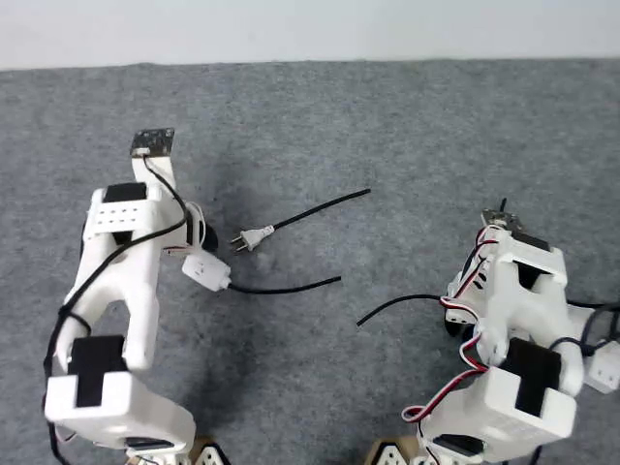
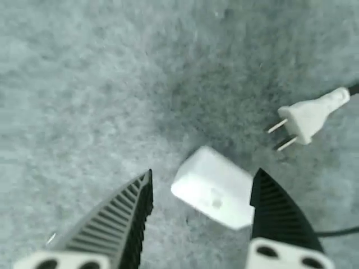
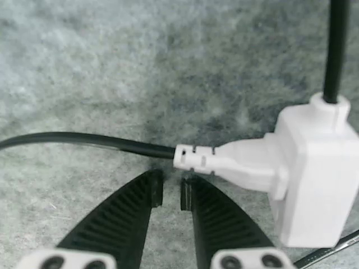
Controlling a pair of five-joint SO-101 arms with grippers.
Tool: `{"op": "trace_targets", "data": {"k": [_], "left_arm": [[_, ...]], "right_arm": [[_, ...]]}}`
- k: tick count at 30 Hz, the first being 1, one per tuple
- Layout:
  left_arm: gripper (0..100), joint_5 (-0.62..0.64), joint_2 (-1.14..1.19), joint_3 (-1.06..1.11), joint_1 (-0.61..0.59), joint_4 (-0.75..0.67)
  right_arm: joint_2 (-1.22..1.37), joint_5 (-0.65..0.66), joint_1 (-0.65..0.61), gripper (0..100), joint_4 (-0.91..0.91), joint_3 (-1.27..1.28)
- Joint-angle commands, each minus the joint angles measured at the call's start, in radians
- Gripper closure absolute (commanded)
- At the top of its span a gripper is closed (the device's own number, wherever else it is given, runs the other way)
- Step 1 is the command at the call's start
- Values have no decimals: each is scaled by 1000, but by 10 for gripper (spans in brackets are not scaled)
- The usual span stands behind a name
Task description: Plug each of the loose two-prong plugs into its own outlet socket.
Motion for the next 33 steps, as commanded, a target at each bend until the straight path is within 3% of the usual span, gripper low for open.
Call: {"op": "trace_targets", "data": {"k": [1, 6, 11, 17, 22, 26, 33], "left_arm": [[739, -15, -72, 88, -5, 14], [739, -43, -75, 168, -3, -32], [739, 118, -74, 145, 26, -40], [739, 201, -75, 191, 104, -41], [739, 328, -66, 248, 104, -110], [742, 359, -74, 257, 107, -132], [993, 319, -66, 232, 103, -140]], "right_arm": [[18, -2, -16, 927, -25, -43], [18, -2, -30, 927, -25, -43], [18, 0, -33, 927, -25, -43], [18, 0, -31, 927, -25, -43], [18, 0, -31, 927, -27, -43], [18, 0, -31, 927, -27, -43], [18, -2, -31, 927, -28, -43]]}}
